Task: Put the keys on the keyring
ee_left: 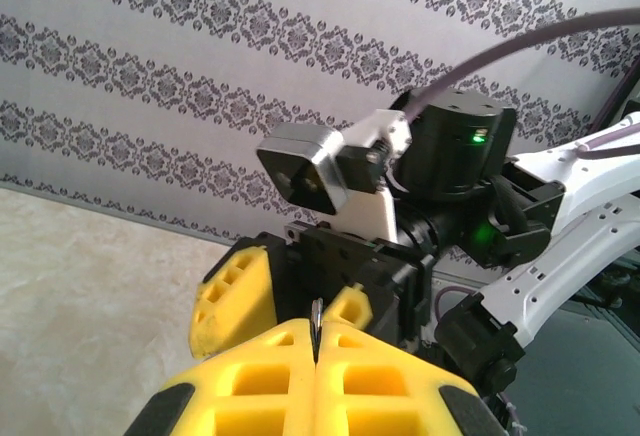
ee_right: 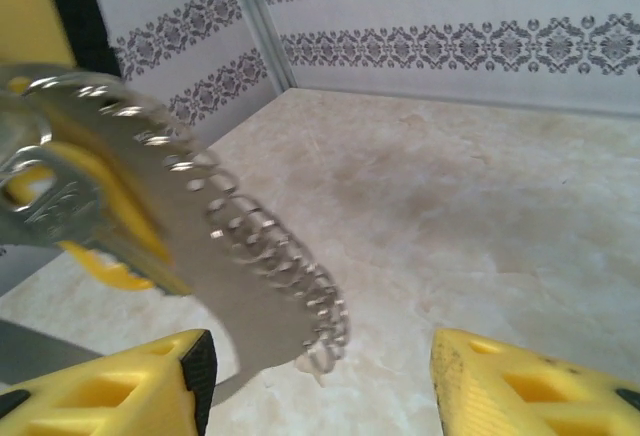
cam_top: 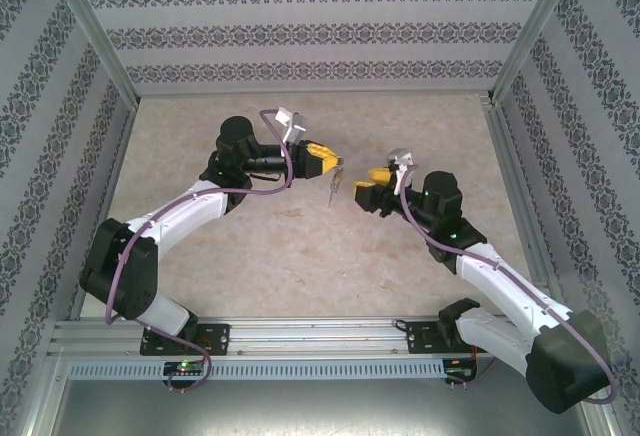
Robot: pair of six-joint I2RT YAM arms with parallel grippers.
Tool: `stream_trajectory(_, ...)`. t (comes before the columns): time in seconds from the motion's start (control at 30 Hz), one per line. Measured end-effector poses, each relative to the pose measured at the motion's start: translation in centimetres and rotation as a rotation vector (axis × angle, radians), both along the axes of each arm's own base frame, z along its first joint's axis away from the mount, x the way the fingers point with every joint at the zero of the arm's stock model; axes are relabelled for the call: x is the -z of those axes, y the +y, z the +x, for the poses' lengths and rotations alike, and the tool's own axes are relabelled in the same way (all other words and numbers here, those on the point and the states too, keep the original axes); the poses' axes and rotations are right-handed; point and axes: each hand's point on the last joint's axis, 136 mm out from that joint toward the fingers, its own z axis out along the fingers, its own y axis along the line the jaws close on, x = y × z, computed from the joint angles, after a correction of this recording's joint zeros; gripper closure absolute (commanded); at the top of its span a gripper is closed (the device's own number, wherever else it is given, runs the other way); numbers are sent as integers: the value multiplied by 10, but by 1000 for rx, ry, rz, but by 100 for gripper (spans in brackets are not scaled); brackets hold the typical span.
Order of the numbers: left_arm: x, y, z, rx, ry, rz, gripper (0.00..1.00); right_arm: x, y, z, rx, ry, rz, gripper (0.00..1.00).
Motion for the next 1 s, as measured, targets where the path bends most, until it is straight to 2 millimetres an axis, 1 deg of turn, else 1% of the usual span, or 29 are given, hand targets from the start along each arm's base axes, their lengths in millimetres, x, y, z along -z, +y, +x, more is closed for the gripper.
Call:
stream_trajectory(0.13, 2, 0, -1, 0, 6, 8, 100, -5, 15, -8, -16, -54, -8, 34)
stream_trajectory(0.27, 1, 1, -2, 0, 1, 9, 100, -11, 24, -11, -15, -98, -13, 33)
stream_trajectory(0.57, 2, 1, -1, -5, 10, 13, 100, 2, 41, -7, -25, -105, -70, 29)
stream_trajectory(0.8, 3, 1, -1, -5, 12, 15, 100, -12, 43, 1, 16, -161, -74, 29)
stream_trajectory(1.0, 3, 1, 0, -13, 11, 15, 100, -14, 38, 7, 66, -189, -99, 35)
